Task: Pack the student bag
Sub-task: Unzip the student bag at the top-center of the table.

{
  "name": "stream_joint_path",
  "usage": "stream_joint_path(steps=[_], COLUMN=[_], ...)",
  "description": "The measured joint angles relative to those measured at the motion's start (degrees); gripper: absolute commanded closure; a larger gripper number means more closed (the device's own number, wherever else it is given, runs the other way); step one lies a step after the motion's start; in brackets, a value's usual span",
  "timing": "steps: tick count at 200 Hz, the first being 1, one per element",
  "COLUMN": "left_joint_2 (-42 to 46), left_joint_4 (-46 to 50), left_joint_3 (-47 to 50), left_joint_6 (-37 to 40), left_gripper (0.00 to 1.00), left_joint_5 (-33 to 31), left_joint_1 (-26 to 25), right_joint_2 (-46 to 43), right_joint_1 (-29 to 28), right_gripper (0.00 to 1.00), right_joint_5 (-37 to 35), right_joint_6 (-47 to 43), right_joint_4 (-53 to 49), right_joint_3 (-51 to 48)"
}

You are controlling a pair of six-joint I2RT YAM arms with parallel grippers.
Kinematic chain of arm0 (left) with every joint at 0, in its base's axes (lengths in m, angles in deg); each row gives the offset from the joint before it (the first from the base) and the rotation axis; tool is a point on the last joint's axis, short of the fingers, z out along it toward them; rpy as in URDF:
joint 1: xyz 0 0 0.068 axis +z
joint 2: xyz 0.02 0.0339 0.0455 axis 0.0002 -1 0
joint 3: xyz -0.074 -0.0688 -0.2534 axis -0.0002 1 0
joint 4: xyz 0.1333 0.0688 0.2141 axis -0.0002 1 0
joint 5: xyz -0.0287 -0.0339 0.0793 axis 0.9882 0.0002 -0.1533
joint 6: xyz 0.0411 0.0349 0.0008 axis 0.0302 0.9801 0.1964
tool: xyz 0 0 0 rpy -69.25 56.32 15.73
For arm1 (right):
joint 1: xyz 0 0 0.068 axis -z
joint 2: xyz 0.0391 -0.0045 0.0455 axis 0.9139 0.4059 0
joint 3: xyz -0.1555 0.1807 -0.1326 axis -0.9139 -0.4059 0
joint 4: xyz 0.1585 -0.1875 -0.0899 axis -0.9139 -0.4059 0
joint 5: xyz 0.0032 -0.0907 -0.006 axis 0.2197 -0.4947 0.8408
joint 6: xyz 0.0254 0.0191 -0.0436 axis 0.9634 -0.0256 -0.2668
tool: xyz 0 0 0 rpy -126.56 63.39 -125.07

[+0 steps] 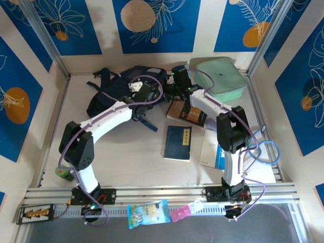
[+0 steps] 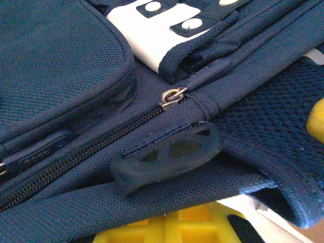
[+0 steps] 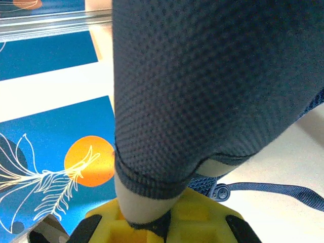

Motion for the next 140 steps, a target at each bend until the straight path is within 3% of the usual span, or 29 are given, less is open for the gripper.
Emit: stream_joint_path(steps=[95, 140], left_joint_2=[18.0, 21.2], left_joint_4=[0.8, 1.4], left_joint_3=[17.7, 21.8], left_joint_6=[-0.1, 0.3], left_gripper=[0.96, 0.76], left_joint_5=[8.0, 9.4], left_joint_1=[3.5, 5.5], right_joint_2=[0.1, 0.1], right_joint_1=[-0.1, 0.1], right_gripper=[1.0, 1.0], right_joint_5=[-0.2, -0.7], right_joint_6=[-3.7, -3.9], right_joint_4=[-3.6, -4.6], right_joint_3=[1.9, 2.4])
